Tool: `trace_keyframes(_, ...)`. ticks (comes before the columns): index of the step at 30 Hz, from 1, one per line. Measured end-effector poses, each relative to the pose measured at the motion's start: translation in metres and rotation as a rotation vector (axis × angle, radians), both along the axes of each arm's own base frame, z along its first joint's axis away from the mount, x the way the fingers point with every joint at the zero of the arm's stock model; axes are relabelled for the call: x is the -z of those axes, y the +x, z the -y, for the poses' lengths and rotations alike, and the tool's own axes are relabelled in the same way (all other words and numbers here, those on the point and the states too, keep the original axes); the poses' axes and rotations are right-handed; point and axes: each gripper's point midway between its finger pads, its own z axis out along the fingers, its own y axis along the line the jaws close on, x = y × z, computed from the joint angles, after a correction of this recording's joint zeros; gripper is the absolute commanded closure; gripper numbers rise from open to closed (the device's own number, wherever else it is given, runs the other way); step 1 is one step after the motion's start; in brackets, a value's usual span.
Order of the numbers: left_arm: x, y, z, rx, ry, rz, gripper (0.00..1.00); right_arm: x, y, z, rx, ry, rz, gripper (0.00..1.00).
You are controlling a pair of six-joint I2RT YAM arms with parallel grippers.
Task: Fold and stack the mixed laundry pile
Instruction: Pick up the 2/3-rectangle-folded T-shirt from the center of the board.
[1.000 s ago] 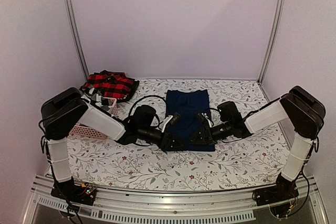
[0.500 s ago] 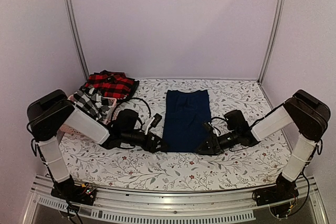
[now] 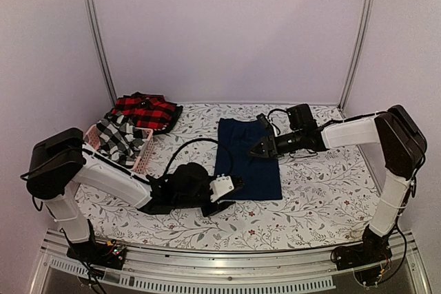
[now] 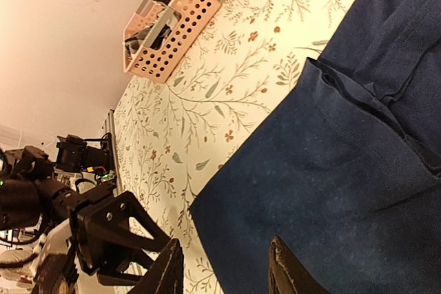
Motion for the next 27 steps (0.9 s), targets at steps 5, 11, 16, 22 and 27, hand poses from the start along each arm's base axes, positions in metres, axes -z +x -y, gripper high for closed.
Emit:
trace_keyframes(5,0.025,0.001,0.013,0.060,0.141,0.122,0.57,0.032,0.022,-0.010,-0.012,-0.066,-0.023,0.60)
trace_keyframes(11,0.042,0.005,0.027,0.105,0.239,0.223,0.64,0.061,0.044,-0.020,-0.020,-0.112,-0.033,0.61)
trace_keyframes(16,0.044,0.017,0.031,0.092,0.279,0.305,0.82,0.095,0.053,-0.023,-0.025,-0.156,-0.056,0.61)
trace_keyframes(22,0.047,0.025,0.025,0.079,0.339,0.359,1.00,0.096,0.053,-0.025,-0.046,-0.137,-0.046,0.61)
trace_keyframes(27,0.045,0.018,0.022,0.089,0.359,0.350,1.00,0.098,0.051,-0.025,-0.055,-0.124,-0.028,0.61)
